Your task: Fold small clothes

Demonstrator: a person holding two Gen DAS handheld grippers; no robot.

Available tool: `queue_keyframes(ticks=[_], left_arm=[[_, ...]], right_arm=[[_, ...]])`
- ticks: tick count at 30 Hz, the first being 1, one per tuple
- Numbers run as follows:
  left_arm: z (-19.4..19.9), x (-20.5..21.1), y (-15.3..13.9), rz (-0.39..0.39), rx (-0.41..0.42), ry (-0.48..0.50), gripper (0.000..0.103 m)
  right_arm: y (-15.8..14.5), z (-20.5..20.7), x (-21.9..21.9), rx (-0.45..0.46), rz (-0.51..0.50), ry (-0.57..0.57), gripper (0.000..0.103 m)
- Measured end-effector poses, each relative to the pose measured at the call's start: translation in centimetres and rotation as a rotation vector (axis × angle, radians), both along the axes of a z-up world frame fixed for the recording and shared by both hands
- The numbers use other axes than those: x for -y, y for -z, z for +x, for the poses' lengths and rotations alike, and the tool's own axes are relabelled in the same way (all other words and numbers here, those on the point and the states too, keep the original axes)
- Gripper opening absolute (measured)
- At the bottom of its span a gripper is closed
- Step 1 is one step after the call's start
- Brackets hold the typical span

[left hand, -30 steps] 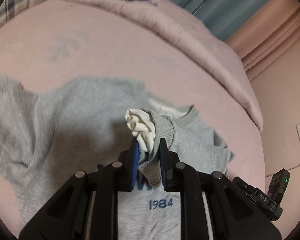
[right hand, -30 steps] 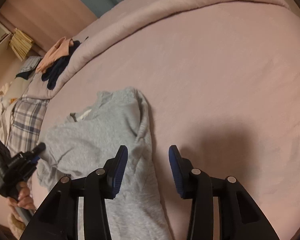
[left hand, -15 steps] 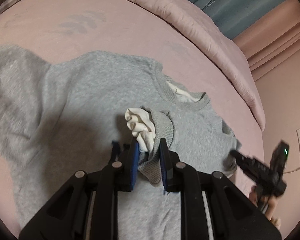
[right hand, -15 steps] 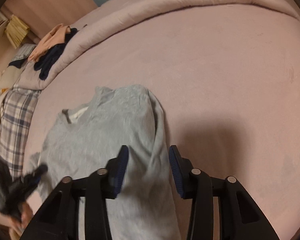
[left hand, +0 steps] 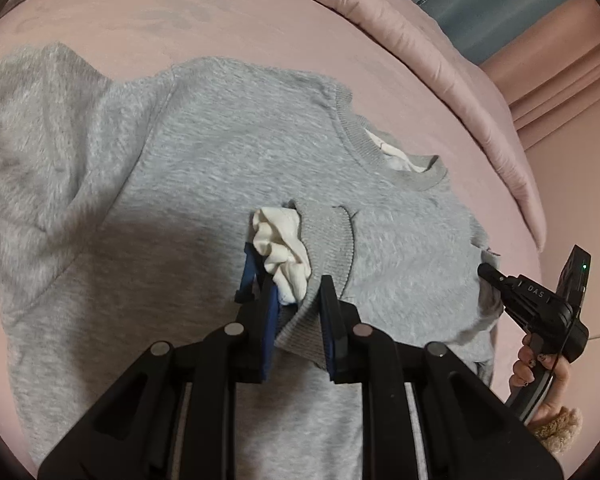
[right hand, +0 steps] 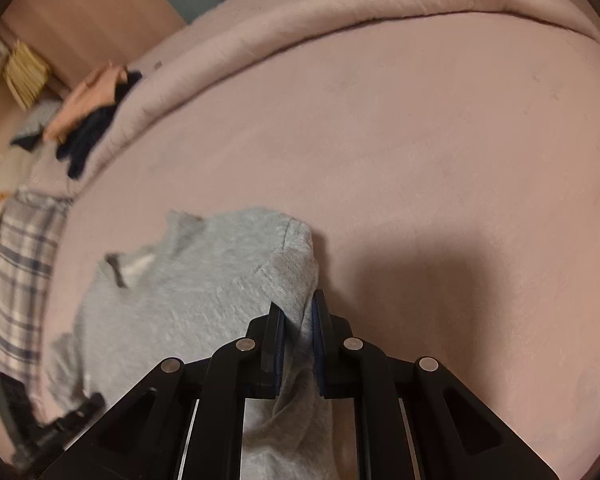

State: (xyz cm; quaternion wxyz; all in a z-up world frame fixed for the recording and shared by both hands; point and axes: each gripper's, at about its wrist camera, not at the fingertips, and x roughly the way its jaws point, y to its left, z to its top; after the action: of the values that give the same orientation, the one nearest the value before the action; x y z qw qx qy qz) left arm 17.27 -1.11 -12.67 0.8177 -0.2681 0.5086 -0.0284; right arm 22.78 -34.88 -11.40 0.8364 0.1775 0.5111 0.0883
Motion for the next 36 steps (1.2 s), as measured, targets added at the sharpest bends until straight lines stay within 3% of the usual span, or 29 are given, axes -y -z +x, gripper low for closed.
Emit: queue_keyframes(ticks=[2, 4, 6, 11, 16, 19, 20, 21, 23, 28, 32, 36], left_arm=[[0.0, -0.3, 0.1, -0.019, -0.004, -0.003, 0.020], [0.0, -0.6, 0.1, -0.036, -0.007, 0.000, 0.020], [-0.1, -0.9, 0.0, -0.048, -0.007, 0.005, 0.020], [-0.2, -0.8, -0.1, -0.043, 0.010, 0.009, 0.020], [0.2, -0.5, -0.6, -0.029, 0.030, 0.015, 0.019], [0.6, -0.2, -1.0, -0.010, 0.046, 0.020, 0.019], [0.8, -0.1, -1.1, -0.002, 0.051, 0.021, 0.019], [0.9, -0.1, -1.2, 0.002, 0.054, 0.023, 0.019], [1.1, 0.0, -1.5, 0.001, 0.062, 0.020, 0.019], [1.2, 0.7, -1.9, 0.033, 0.085, 0.046, 0.019], [1.8, 1.2, 0.1, 0.066, 0.019, 0.047, 0.020], [1.9, 1.2, 0.6, 0.078, 0.029, 0.059, 0.022]], right_arm=[[0.7, 0.0, -0.3, -0.021, -0.037, -0.006, 0.014], [0.3, -0.4, -0.3, -0.013, -0.042, -0.009, 0.028], [-0.7, -1.3, 0.2, -0.002, -0.073, 0.011, 0.050], [-2.5, -4.4, 1.0, 0.019, -0.087, -0.005, 0.052], [-1.6, -7.7, 0.4, -0.012, 0.000, -0.068, 0.052], [-0.3, -8.2, -0.4, -0.045, 0.022, -0.098, 0.049], [-0.1, -8.2, -0.8, -0.050, 0.013, -0.105, 0.037], [0.3, -8.1, -0.9, -0.058, -0.008, -0.099, 0.017], [0.5, -8.0, -1.0, -0.061, -0.033, -0.081, 0.010], [-1.4, -9.2, 0.5, 0.019, 0.049, -0.029, 0.007], [-0.6, -9.2, 0.0, 0.002, 0.009, -0.017, 0.007], [1.2, -8.7, -0.8, -0.035, -0.040, -0.014, 0.007]])
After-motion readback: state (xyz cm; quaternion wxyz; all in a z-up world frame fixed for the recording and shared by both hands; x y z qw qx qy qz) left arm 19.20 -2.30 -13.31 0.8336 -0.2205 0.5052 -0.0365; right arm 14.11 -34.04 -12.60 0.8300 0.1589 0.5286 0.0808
